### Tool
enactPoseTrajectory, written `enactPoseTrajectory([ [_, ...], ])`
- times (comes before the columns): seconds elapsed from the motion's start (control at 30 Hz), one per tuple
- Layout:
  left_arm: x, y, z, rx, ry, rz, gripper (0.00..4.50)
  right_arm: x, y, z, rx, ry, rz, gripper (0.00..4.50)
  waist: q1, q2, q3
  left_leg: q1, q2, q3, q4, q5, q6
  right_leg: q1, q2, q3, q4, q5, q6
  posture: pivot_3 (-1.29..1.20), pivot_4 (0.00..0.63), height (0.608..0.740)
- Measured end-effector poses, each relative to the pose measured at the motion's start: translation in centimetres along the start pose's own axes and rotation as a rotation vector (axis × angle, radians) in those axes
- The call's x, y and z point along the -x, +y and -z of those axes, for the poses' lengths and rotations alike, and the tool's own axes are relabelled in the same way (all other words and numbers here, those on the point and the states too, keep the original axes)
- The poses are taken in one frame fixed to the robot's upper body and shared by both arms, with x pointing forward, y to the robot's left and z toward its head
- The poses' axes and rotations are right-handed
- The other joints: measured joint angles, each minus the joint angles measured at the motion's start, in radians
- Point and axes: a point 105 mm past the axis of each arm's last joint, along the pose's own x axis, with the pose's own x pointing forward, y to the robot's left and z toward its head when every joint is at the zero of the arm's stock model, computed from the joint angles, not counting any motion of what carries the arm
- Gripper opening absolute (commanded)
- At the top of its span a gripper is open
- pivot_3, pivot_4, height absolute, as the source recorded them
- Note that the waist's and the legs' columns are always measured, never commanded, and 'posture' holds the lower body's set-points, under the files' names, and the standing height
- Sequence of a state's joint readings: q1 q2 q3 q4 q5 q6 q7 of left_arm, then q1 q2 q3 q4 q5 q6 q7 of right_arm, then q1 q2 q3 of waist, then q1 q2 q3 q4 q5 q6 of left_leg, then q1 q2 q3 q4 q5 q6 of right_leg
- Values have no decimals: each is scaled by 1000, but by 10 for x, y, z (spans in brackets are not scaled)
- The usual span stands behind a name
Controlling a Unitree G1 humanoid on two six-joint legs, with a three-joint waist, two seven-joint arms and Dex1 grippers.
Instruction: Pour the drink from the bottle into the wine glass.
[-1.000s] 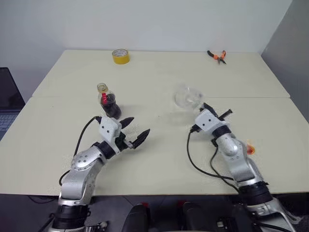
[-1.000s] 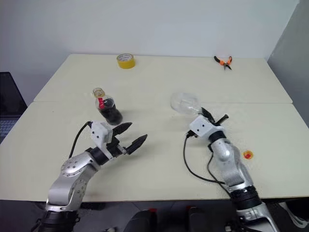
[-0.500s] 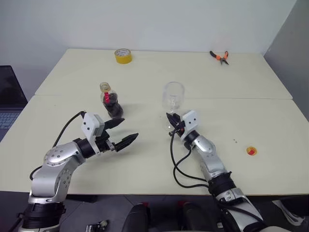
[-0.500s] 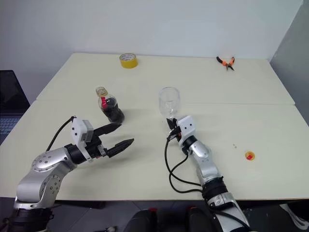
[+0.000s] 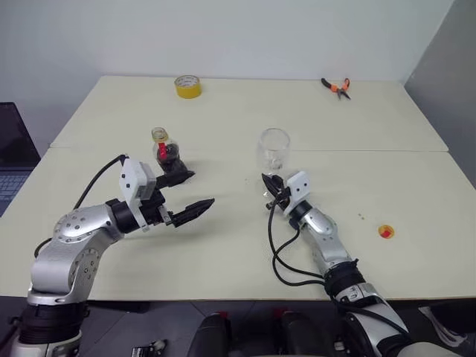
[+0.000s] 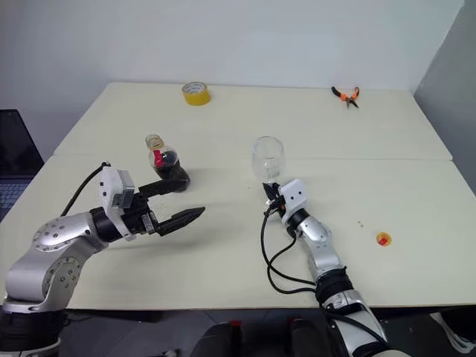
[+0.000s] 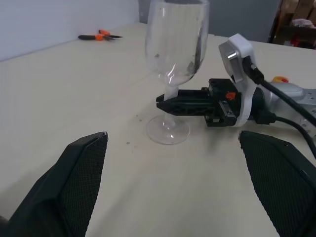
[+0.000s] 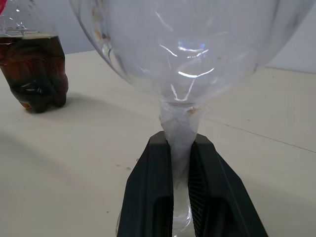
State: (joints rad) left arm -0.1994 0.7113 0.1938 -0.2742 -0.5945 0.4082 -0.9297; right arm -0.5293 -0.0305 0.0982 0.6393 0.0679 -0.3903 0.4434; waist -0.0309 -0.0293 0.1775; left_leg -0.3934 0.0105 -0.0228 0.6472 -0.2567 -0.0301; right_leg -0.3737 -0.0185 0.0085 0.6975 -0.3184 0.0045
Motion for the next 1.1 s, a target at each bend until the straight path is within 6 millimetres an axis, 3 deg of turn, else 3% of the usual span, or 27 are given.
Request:
enactPoseTrajectory([
  [0.13,-3,2,-11,-33,-16,7,4500,0,1,0,-4,1,-9,146,-1,0,0,0,0,0,0,0,0,0,0,0,0,0,0,0,150,740],
  [0.57,-8,2,-18,-58,-22,9,4500,3,6,12,-33,45,-21,4457,-1,0,0,0,0,0,0,0,0,0,0,0,0,0,0,0,150,740],
  [1.1,-11,2,-26,-81,-40,15,4500,6,5,12,-33,58,-30,4457,-1,0,0,0,0,0,0,0,0,0,0,0,0,0,0,0,150,740],
])
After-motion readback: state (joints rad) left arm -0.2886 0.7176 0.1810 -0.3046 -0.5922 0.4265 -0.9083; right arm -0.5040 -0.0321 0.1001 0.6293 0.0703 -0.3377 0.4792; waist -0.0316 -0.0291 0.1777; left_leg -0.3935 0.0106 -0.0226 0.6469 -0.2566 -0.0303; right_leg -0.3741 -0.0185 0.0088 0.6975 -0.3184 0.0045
